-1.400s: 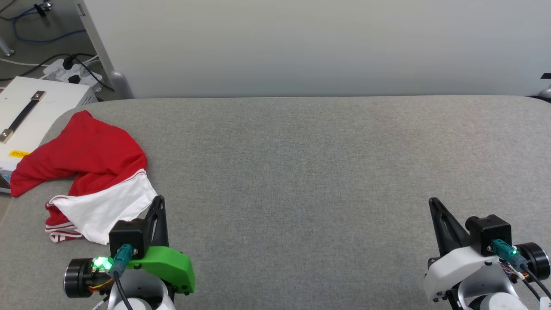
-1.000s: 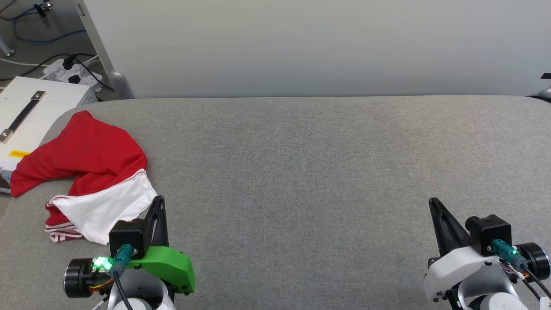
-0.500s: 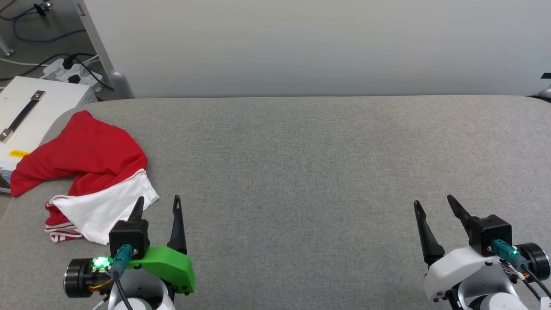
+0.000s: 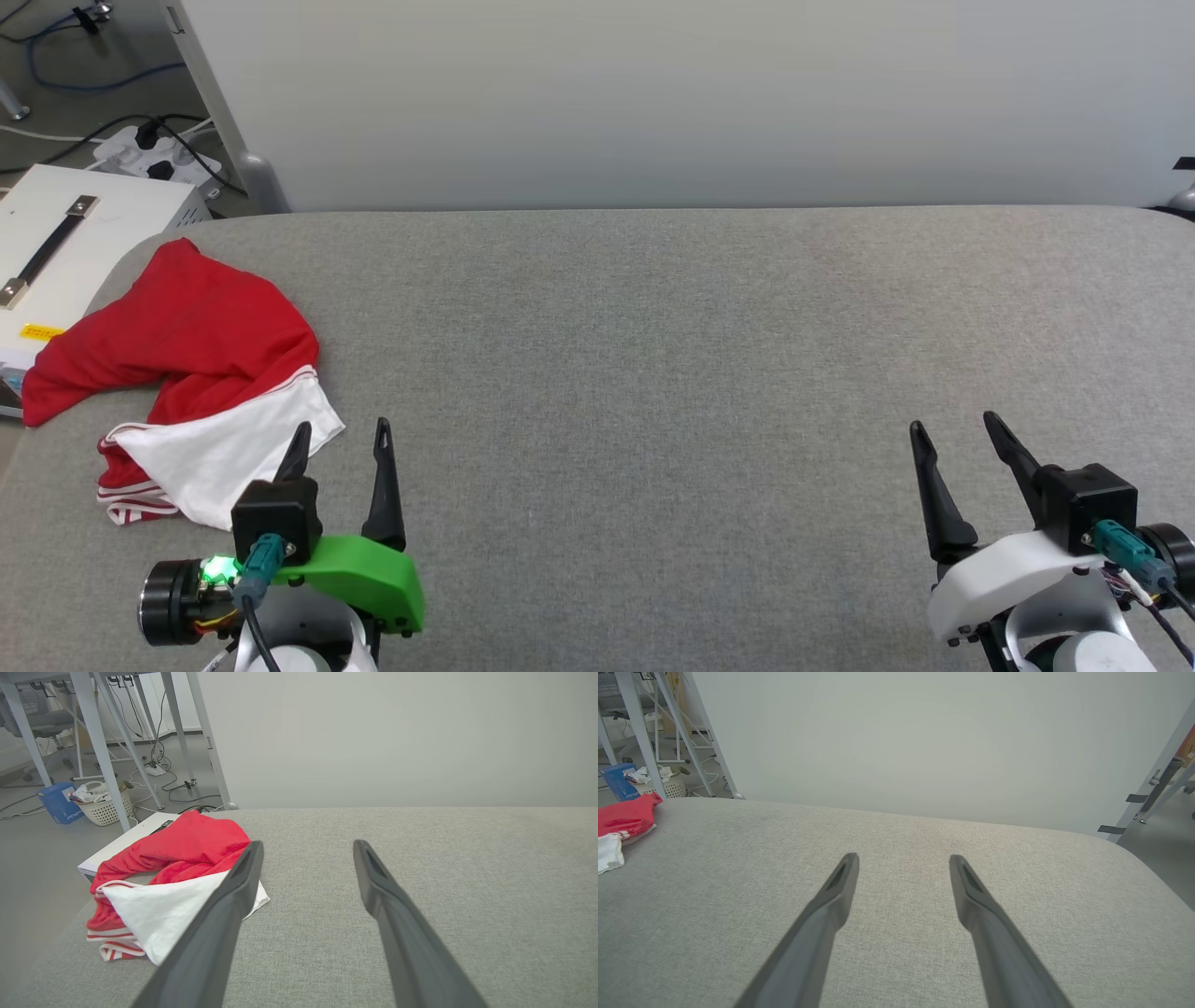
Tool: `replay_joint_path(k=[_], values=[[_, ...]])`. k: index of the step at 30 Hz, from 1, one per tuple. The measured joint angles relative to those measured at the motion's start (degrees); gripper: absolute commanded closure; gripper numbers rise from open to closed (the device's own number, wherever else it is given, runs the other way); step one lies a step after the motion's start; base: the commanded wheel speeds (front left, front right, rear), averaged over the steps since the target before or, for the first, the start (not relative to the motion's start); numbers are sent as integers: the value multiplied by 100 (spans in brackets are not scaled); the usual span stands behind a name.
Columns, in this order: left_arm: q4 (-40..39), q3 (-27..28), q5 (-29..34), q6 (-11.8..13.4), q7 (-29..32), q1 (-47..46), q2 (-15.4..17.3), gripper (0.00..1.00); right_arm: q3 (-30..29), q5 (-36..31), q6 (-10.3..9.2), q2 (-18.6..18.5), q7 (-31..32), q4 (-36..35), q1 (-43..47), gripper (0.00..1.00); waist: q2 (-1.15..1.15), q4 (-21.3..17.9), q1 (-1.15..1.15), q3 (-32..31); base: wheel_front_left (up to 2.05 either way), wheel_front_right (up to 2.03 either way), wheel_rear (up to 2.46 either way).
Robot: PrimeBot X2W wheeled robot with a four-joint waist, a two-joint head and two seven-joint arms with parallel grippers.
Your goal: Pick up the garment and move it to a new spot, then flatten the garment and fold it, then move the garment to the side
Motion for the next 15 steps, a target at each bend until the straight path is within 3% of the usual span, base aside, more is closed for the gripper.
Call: replay_joint_path(k=[15], values=[[-7, -43, -44, 51, -192, 0, 0, 0, 38, 223, 0, 0, -159, -111, 13, 0, 0, -18, 0, 13, 0, 0, 0]])
